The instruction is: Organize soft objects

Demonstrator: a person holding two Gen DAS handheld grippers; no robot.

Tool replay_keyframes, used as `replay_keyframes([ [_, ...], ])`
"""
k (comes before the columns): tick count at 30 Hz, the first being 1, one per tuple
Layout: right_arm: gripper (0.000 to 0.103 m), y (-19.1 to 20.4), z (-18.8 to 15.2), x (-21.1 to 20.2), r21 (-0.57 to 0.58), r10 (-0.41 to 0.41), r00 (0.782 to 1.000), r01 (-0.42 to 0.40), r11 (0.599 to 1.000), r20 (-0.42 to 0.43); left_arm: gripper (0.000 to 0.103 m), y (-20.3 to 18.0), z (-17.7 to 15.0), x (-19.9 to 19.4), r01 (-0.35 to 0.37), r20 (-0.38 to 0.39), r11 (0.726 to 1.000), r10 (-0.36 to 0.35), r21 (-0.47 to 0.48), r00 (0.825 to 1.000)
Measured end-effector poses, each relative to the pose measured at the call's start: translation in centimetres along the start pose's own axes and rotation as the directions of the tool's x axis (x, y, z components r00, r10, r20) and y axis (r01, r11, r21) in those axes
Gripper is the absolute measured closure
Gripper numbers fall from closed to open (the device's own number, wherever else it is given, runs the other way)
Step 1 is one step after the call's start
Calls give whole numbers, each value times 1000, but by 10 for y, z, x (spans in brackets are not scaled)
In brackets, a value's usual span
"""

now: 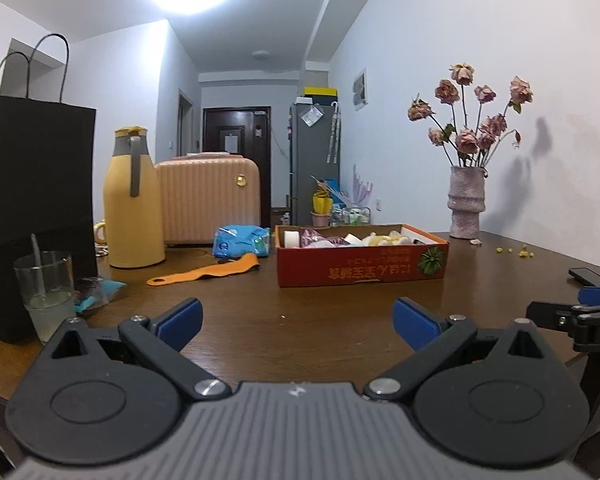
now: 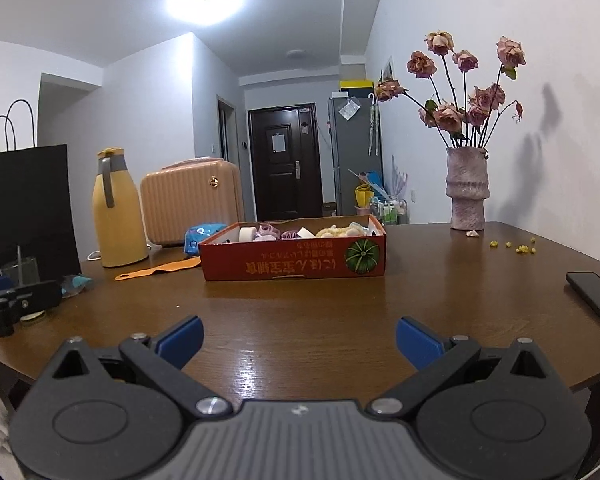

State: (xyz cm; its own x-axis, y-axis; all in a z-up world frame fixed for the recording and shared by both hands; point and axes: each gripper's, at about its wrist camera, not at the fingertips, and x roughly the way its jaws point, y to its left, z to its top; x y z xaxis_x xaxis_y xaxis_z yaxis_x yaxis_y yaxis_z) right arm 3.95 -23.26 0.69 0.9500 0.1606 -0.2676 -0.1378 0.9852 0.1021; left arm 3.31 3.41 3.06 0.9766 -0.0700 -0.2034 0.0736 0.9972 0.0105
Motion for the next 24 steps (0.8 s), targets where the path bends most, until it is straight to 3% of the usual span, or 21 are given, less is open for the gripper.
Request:
replay_keyframes([
  [7,0,10,-1,5,-66,-37,999,37,997,-8,0,3,-5,4,2,-21,1000,-3,-18,1000],
  [24,0,11,-1,4,-55,-33,999,33,998,2,0,4,-3,3,3,-18,1000,-3,-12,1000],
])
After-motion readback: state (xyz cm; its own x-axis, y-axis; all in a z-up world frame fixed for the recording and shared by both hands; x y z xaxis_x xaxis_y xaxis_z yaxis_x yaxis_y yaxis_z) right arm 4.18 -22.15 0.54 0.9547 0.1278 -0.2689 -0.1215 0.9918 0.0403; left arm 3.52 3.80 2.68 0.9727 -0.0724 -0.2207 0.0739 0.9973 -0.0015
